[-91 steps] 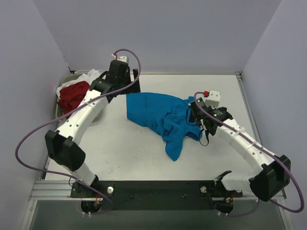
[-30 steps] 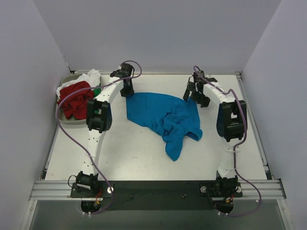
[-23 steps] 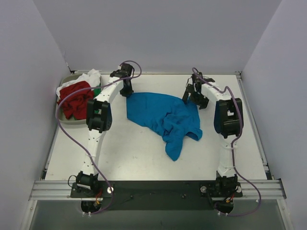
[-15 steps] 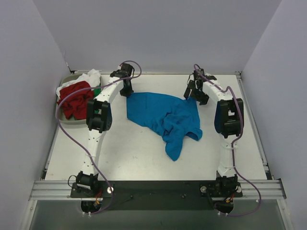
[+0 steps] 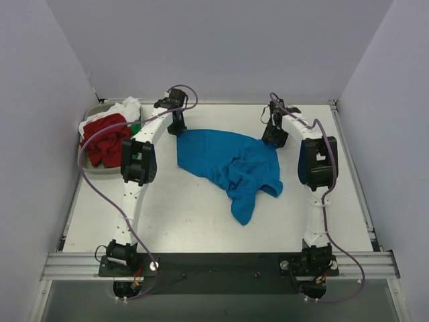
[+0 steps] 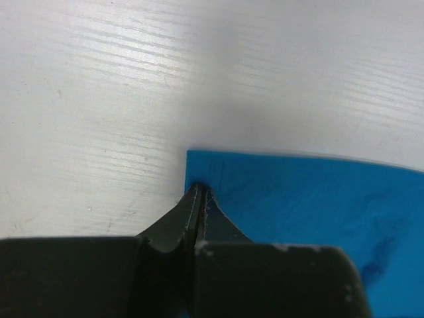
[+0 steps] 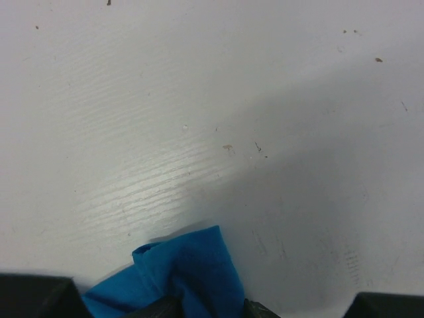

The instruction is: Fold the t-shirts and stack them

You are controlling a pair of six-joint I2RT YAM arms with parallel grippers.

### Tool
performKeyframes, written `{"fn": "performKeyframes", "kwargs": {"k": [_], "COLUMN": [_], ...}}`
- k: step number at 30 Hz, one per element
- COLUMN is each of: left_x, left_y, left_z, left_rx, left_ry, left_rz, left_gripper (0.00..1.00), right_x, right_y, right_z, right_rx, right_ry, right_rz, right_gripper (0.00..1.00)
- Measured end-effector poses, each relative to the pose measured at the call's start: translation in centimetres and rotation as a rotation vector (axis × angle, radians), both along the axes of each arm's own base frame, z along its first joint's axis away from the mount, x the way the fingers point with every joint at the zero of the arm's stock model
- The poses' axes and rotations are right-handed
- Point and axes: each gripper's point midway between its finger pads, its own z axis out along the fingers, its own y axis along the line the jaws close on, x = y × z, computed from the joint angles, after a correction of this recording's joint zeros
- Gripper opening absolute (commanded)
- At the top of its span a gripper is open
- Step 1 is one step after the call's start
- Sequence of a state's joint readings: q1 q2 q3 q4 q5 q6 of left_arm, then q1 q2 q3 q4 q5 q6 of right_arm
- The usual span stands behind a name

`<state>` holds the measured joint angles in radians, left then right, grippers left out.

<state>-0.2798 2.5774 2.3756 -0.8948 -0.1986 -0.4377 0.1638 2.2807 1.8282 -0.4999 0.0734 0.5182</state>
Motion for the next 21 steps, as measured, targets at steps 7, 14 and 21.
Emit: {"fn": "performKeyframes", "kwargs": {"k": [7, 14, 21], "left_x": [0.15, 0.5, 0.48], "left_y": [0.21, 0.28, 0.31], "left_z": [0.01, 0.08, 0.04], "left_rx": [0.01, 0.014, 0.019], "left_ry": [-0.007, -0.024, -0.024], "left_rz": [0.01, 0.02, 0.019], "left_gripper": [0.56, 0.72, 0.73], "right_x": [0.42, 0.71, 0.71], "right_y": [0.08, 0.22, 0.23], "right_z": [0.22, 0.15, 0.15], "right_rx": [0.001, 0.006, 0.006], "right_ry": [-0.005, -0.006, -0.006], "right_rz": [0.0, -0.002, -0.001], "right_gripper": [0.0, 0.0, 0.0]}}
